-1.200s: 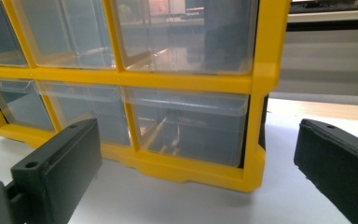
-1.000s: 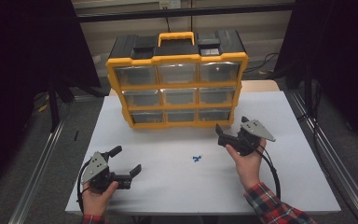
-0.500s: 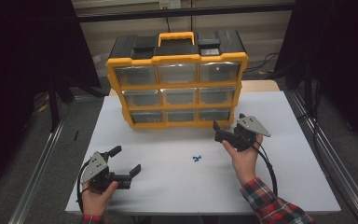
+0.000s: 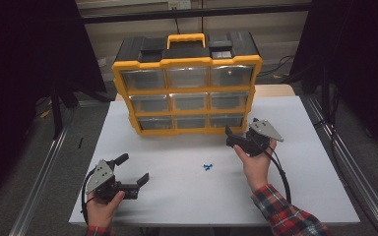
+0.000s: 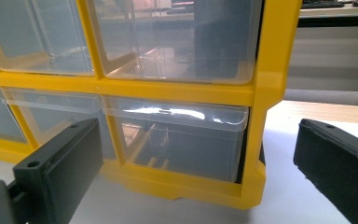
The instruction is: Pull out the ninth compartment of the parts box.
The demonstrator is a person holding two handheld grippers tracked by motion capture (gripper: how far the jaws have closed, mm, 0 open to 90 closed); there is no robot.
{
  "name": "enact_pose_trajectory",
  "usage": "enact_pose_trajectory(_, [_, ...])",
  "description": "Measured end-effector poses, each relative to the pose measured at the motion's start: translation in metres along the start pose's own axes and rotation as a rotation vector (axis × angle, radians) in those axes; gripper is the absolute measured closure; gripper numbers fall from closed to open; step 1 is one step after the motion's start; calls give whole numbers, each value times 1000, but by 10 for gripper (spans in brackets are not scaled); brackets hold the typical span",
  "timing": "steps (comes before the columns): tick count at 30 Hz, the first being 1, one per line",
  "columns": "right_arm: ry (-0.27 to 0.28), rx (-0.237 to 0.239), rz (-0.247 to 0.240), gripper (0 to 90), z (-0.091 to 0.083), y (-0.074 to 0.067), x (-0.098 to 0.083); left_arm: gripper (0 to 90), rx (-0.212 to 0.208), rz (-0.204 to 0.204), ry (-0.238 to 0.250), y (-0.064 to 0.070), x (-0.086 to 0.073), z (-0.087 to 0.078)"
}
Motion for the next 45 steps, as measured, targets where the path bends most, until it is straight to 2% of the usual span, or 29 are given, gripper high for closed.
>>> enact_pose_trajectory(11, [-6,6,-16,6,7,-6,6,2,4,3,-2,-1,0,0])
enact_pose_trajectory(22, [-25,-19,-37,10,20,-6,5,2,7,-6,-10,0,-1,0])
enact_pose_trajectory(24, [-26,-37,-43,10,23,-7,6,3,7,-16,-6,0,-1,1])
enact_pose_trajectory(25, [-29,-23,-42,10,24,-8,6,4,7,-16,-6,0,-1,1])
enact_pose_trajectory(28, [-30,-31,-47,11,28,-10,8,3,-1,-11,-3,1,-1,2])
enact_pose_trajectory(29, [-28,-42,-58,11,29,-11,8,3,-11,31,-26,-1,-2,1])
enact_pose_trajectory(30, [-36,-32,-75,10,31,-12,9,4,-11,28,-25,-1,-2,1])
enact_pose_trajectory(33, [-40,-45,-99,10,34,-13,9,3,-8,12,-16,0,-2,1])
enact_pose_trajectory(34, [-48,-50,-140,11,37,-12,8,3,-8,-23,2,1,-1,2])
enact_pose_trajectory(35, [-55,-44,-149,11,37,-13,8,3,-8,-23,2,1,-1,2])
enact_pose_trajectory(36, [-55,-44,-149,11,37,-13,8,3,-7,5,-14,-1,-2,1])
enact_pose_trajectory(39, [-68,-69,-220,12,39,-12,6,4,-9,4,-13,-1,-2,2])
enact_pose_trajectory(40, [-74,-76,-257,14,39,-11,6,4,-9,5,-15,-1,-2,2])
enact_pose_trajectory(41, [-74,-76,-257,14,39,-11,6,4,-9,5,-15,-1,-2,2])
enact_pose_trajectory(44, [-78,-87,-331,21,39,-10,6,4,-9,11,-18,-1,-2,2])
enact_pose_trajectory(45, [-80,-91,-349,22,39,-11,7,4,-8,32,-27,-2,-2,1])
Point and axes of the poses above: each handheld gripper's, and its own axes: z roughly forward along the jaws, x roughly out of its top, y roughly to its right, the point moved 6 cm from there along z, roughly forward along the jaws, and after that the axes turned 9 degrees about x, right-handed, at the moved point
